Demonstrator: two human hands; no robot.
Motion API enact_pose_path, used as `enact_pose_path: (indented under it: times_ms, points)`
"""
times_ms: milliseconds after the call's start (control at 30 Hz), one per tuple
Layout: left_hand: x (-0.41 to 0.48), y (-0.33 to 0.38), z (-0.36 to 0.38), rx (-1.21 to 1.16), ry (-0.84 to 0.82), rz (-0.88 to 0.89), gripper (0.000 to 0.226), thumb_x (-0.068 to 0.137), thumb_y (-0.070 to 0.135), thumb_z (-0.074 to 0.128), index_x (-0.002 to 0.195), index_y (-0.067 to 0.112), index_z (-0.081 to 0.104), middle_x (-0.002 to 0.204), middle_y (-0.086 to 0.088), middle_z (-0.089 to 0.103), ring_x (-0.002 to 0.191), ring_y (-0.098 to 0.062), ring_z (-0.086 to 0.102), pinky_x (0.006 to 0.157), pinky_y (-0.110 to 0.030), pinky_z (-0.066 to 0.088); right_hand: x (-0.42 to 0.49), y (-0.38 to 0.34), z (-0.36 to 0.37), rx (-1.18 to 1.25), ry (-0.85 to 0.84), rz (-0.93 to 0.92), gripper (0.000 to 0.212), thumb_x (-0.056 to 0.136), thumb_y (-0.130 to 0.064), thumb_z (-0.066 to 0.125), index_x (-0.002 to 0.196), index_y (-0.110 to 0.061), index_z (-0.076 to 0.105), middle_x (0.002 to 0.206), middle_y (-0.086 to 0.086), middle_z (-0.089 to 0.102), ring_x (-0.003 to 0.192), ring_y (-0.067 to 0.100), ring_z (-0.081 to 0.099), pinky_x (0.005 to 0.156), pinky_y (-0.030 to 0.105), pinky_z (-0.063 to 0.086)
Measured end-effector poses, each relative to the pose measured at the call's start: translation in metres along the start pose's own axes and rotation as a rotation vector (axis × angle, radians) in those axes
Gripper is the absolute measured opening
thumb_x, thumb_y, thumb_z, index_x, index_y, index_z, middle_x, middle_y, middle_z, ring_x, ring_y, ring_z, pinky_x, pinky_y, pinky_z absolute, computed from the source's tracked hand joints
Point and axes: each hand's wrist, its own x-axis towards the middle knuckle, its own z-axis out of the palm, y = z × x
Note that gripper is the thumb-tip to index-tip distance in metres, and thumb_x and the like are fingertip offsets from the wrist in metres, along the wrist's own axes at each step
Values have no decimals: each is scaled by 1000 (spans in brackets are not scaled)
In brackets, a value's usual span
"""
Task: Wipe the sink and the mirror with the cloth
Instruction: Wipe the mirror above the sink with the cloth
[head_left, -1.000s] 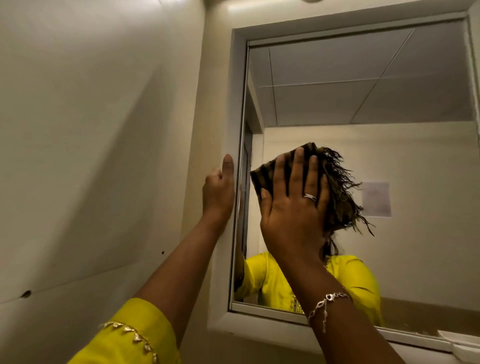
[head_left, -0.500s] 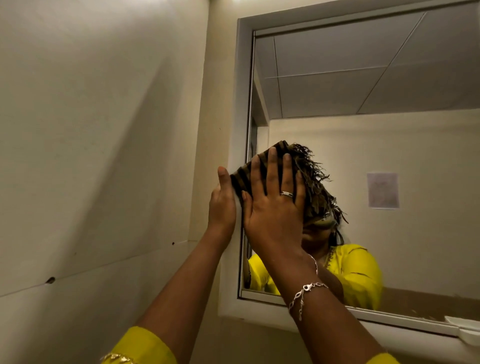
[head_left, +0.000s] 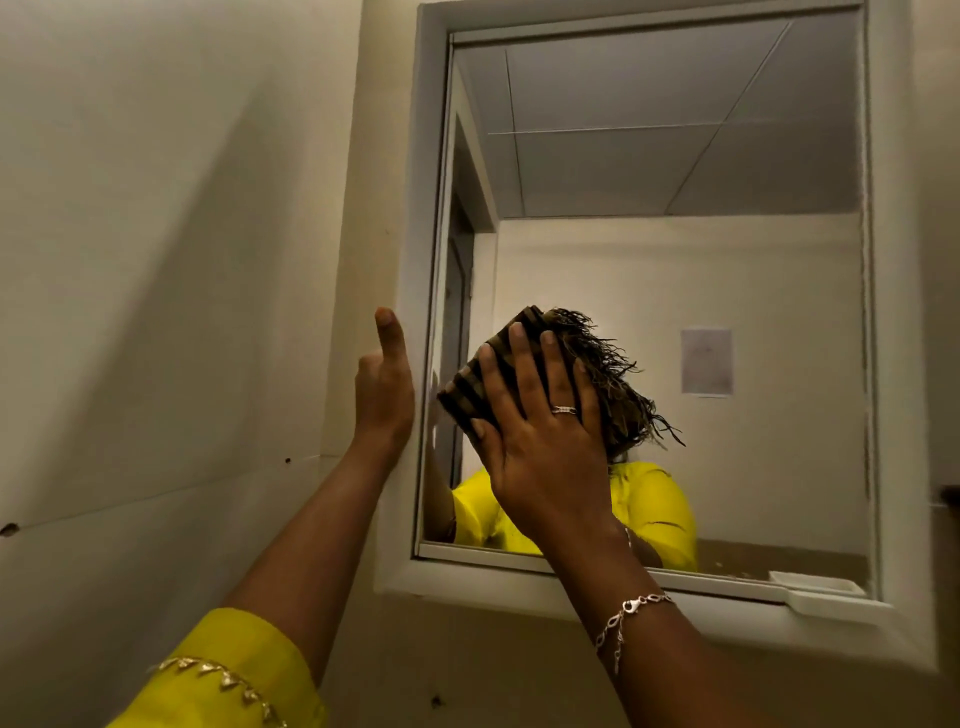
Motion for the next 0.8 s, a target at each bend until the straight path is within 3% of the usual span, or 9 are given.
enact_pose_path:
  times_ms: [67, 233, 367, 500, 600, 800]
  points:
    - [5, -8, 1, 32, 22, 52, 54, 97, 45, 20, 51, 17, 28, 49, -1, 29, 44, -14, 28, 49, -25, 24, -6, 14, -4, -23, 3, 5, 57, 94, -41, 33, 146, -22, 21, 155, 8, 18, 143, 27, 9, 114, 44, 11]
    - [13, -21, 2, 25, 2, 101, 50, 94, 48, 33, 58, 13, 40, 59, -13, 40, 59, -26, 45, 59, -36, 37, -21, 54, -17, -57, 27, 67, 54, 95, -41, 28, 145, -22, 25, 154, 9, 20, 143, 28, 14, 115, 44, 12]
    - [13, -22, 3, -7, 4, 68, 49, 95, 46, 34, 61, 11, 42, 62, -15, 42, 56, -26, 45, 52, -30, 36, -34, 90, -26, -96, 57, 115, 54, 95, -40, 29, 145, -22, 25, 154, 9, 20, 142, 28, 14, 115, 42, 7]
    - [10, -17, 3, 18, 27, 77, 49, 97, 40, 33, 57, 11, 39, 54, -7, 36, 40, -11, 42, 39, -16, 32, -41, 116, -32, -146, 63, 161, 54, 95, -40, 27, 146, -22, 22, 154, 9, 19, 143, 27, 12, 116, 41, 6]
    - [8, -15, 3, 1, 6, 75, 50, 97, 41, 32, 58, 10, 39, 56, -8, 37, 50, -19, 38, 47, -26, 34, -43, 130, -35, -149, 70, 188, 53, 96, -40, 23, 146, -21, 23, 155, 9, 18, 143, 27, 11, 115, 43, 9]
    - [8, -18, 1, -15, -11, 69, 49, 96, 44, 32, 60, 11, 40, 59, -9, 38, 54, -21, 39, 51, -29, 34, -45, 154, -43, -187, 82, 275, 54, 96, -42, 17, 146, -22, 19, 155, 10, 17, 143, 27, 10, 115, 42, 5]
